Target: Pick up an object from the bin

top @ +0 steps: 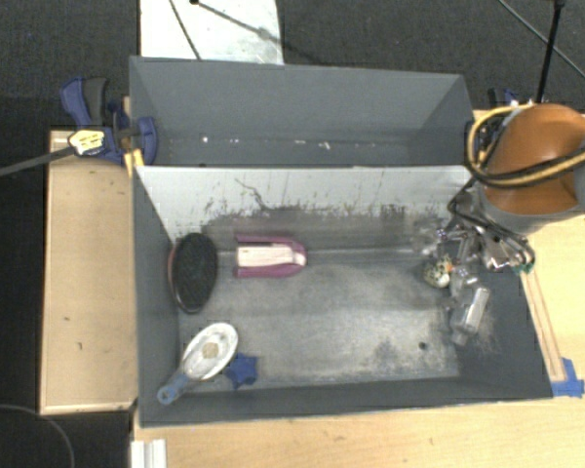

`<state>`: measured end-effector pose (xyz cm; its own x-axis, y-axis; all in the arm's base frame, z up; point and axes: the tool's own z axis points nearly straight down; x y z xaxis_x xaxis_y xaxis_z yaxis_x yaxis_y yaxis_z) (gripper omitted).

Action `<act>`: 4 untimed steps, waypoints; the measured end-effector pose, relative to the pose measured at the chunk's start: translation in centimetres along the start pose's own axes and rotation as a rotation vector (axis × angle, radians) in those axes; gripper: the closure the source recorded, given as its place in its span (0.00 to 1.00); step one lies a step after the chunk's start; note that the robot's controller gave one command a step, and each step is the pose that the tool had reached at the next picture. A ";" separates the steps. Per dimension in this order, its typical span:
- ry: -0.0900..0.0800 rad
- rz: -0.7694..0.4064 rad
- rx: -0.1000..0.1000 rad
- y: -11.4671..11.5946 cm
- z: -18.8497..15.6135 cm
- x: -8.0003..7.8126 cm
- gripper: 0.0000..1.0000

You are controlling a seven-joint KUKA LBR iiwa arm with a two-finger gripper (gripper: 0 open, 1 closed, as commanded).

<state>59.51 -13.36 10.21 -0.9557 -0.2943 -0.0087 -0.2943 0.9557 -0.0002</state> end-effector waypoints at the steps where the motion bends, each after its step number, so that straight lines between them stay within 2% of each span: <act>1: 0.008 0.155 0.001 -0.4 -0.5 4.9 0.00; 2: 0.005 0.714 0.001 -1.4 3.1 0.7 0.00; 3: 0.001 0.711 0.001 -1.4 2.9 0.5 0.00; 4: -0.002 0.709 0.000 -1.4 2.8 0.4 1.00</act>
Offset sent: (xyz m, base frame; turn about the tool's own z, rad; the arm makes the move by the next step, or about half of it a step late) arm -0.0457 -0.0175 0.0039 0.1531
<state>59.54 -14.81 7.44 -0.9169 0.3991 -0.0086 0.3990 0.9169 0.0067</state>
